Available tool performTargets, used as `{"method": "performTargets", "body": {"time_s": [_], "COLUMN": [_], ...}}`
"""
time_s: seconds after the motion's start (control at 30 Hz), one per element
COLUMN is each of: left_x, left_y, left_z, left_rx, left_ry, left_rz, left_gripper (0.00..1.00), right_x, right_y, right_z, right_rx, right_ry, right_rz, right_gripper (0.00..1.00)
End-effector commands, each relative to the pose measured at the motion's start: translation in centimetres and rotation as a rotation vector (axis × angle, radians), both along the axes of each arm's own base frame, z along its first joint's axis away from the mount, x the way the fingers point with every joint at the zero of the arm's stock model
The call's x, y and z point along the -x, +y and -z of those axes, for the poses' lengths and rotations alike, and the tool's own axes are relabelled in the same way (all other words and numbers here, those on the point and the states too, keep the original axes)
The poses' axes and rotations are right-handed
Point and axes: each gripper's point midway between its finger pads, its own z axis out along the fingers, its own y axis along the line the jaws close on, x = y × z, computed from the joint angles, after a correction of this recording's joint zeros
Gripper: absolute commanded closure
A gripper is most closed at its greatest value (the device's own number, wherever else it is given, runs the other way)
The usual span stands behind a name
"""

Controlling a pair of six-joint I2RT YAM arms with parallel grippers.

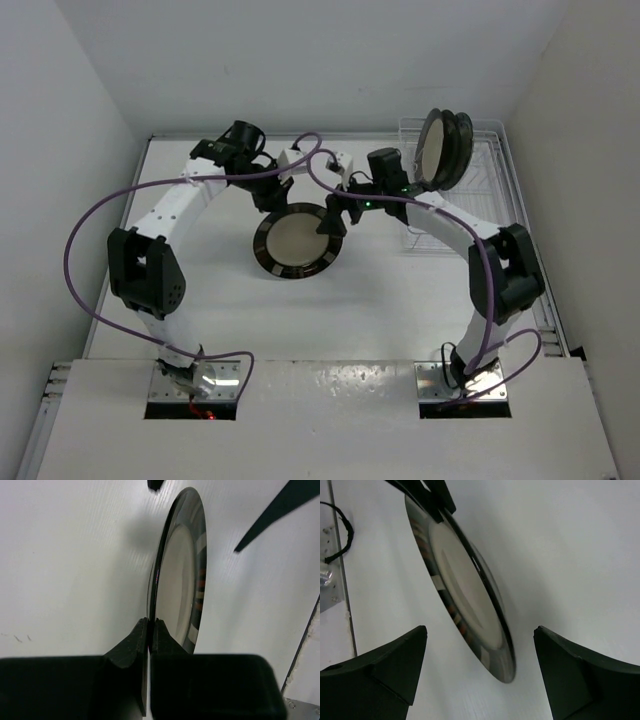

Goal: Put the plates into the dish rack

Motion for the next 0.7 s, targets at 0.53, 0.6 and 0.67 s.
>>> {"method": "performTargets", "body": {"time_s": [0.53, 0.6, 0.67], "left_x": [-2.5, -4.8, -7.1], "left_y": [-0.1, 1.8, 4.5], "left_z": [-7.3, -9.3, -11.1], "left_rx": [0.143, 0.141, 0.169], "left_ry": [-0.132, -0.176, -0.194], "left_rz": [-0.113, -0.262, -0.419], "left_gripper": [0.38, 0.04, 0.00], "right_x": [-2.1, -2.7, -3.9], "right_y": [1.0, -0.9, -3.7], "right_z": [-2.7, -5.7, -9.6], "right_rx": [-0.271, -0.291, -0.303], "right_ry": [0.008, -0.050, -0.144], "right_rz": [0.222, 0.292, 0.402], "right_gripper": [1.00, 1.00, 1.00]}}
